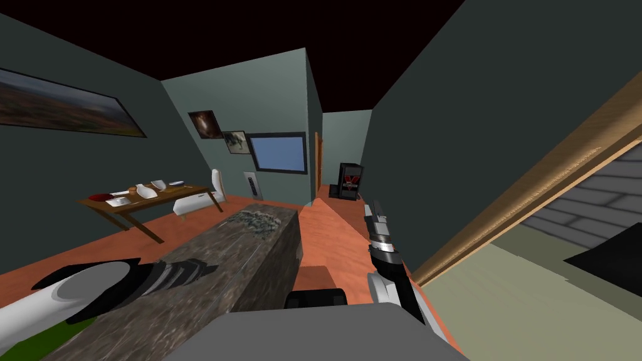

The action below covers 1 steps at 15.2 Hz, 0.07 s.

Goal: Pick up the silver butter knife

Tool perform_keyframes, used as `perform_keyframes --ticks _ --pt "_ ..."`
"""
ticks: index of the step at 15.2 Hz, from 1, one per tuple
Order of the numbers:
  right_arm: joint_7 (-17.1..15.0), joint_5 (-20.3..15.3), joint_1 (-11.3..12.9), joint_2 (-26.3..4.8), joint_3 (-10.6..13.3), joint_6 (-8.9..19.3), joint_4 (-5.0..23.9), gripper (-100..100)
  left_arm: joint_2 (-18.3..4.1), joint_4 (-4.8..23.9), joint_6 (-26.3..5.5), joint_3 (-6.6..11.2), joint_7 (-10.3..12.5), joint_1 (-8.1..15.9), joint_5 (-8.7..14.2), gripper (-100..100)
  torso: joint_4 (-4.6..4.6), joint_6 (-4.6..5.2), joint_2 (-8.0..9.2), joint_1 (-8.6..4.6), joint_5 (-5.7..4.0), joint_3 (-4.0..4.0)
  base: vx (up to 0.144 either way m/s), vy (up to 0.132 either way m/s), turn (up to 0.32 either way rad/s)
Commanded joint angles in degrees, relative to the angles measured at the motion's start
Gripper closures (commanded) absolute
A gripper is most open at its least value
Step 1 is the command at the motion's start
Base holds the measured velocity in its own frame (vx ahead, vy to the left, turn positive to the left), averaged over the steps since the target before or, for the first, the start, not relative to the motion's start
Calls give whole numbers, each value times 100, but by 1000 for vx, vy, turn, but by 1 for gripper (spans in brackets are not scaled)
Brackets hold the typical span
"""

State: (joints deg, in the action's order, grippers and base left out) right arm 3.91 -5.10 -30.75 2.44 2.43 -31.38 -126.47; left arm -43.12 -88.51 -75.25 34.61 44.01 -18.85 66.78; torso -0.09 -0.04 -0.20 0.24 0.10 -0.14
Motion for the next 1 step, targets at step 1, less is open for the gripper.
perform_keyframes --ticks 1 --pt "0 0 0 0 0 0 0 0 0 0 0 0 0 0 0 100 0 0 0 0 0 0 -5 5 32"
